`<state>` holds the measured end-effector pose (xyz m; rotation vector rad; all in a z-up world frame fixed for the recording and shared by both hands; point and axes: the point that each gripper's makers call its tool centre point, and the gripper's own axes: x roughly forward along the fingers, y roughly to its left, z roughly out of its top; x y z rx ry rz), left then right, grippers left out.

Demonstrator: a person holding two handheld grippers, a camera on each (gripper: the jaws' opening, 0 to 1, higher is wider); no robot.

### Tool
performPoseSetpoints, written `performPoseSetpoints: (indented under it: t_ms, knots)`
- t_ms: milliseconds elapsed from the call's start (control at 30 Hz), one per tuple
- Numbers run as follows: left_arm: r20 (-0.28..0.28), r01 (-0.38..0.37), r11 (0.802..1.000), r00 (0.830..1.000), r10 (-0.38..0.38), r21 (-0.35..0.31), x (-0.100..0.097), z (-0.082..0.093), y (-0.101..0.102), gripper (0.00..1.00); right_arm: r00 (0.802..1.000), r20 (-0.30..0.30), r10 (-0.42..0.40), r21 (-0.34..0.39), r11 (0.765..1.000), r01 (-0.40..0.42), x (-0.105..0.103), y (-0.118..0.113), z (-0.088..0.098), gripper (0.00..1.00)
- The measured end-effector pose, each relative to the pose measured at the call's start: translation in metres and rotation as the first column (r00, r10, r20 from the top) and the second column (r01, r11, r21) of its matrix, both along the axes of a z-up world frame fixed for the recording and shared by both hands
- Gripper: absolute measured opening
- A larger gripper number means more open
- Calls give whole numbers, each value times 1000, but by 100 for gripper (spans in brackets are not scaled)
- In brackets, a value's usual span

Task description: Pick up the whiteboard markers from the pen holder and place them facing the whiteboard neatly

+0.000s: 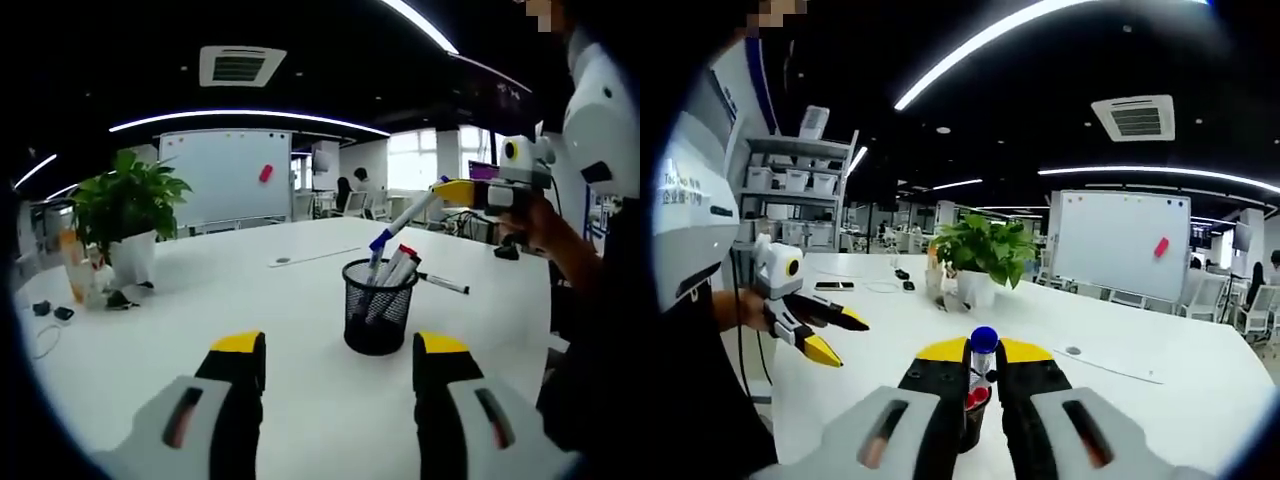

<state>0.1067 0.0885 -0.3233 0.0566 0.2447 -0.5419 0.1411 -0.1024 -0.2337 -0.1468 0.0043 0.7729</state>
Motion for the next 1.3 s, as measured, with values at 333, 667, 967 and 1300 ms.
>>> performPoseSetpoints:
  t_ms: [333, 667, 967, 1300]
  knots:
    - [7, 3, 1000, 1000, -3, 9, -2, 2, 1, 60, 1000, -1, -17, -4, 1000, 17, 0, -4, 0, 14]
    - [7, 11, 1000, 1000, -11, 19, 0, 1, -2, 60, 999, 15, -31, -12, 999, 31, 1, -8, 3, 13]
    - [-3, 6, 1000, 1000, -6, 19, 0, -2, 0, 60, 999, 18, -50, -15, 999, 50, 2, -14, 4, 13]
    - [-3, 7, 1000, 1000, -7, 17, 0, -2, -1, 60, 997, 17, -73, -13, 997, 74, 3, -22, 3, 13]
